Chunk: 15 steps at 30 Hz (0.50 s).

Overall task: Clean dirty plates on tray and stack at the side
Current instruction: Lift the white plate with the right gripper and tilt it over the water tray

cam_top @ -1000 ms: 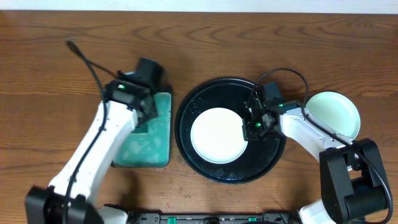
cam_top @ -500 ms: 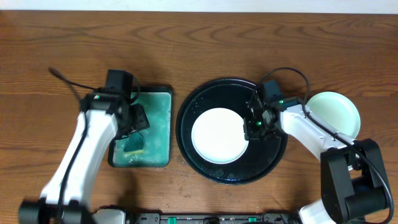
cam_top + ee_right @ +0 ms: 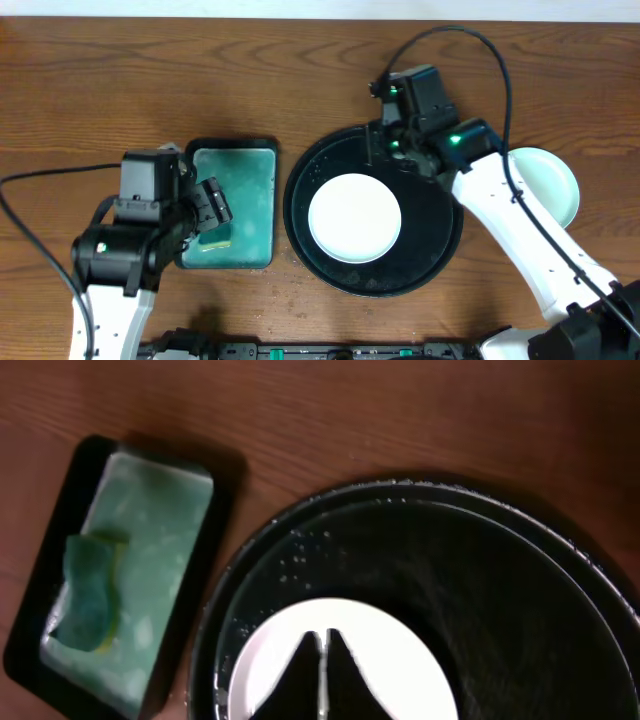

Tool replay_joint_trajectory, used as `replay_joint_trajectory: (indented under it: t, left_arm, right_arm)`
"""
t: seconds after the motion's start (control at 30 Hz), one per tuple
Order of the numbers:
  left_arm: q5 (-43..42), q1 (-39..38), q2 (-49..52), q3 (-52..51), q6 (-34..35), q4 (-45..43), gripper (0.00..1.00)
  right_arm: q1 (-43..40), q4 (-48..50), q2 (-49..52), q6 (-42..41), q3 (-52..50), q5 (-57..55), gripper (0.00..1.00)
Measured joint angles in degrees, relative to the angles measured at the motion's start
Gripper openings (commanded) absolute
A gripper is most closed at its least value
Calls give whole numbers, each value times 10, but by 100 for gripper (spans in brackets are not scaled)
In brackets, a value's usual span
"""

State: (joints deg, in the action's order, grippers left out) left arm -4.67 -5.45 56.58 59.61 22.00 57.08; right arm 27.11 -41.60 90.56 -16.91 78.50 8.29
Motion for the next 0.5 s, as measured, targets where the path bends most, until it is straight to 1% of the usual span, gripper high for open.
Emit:
replay_joint_trajectory:
  t: [0.03, 0.07, 0.1, 0.23, 0.27, 0.33, 0.43, 0.5]
  left_arm:
    - [0, 0, -3, 0, 0, 0, 80]
    - [0, 0, -5, 0, 0, 0, 80]
    - [0, 0, -5, 0, 0, 0, 80]
    - [-1, 0, -4, 0, 0, 0, 80]
    - [-1, 0, -4, 0, 0, 0, 80]
    - [-1, 0, -4, 0, 0, 0, 81]
    - [-1, 0, -3, 0, 0, 0, 80]
    - [-2, 0, -3, 0, 0, 1, 81]
  right_arm:
    - [4, -9, 0, 4, 1, -7, 23]
    - [4, -27, 0, 5, 1, -15, 29]
    - [-1, -54, 0, 8, 1, -24, 31]
    - [-40, -124, 6, 14, -3, -30, 34]
    - [-55, -133, 11, 23, -7, -24, 36]
    - [-84, -144, 26, 48, -21, -1, 37]
    - [-113, -138, 52, 75, -61, 30, 37]
    - [-121, -114, 66, 86, -98, 47, 37]
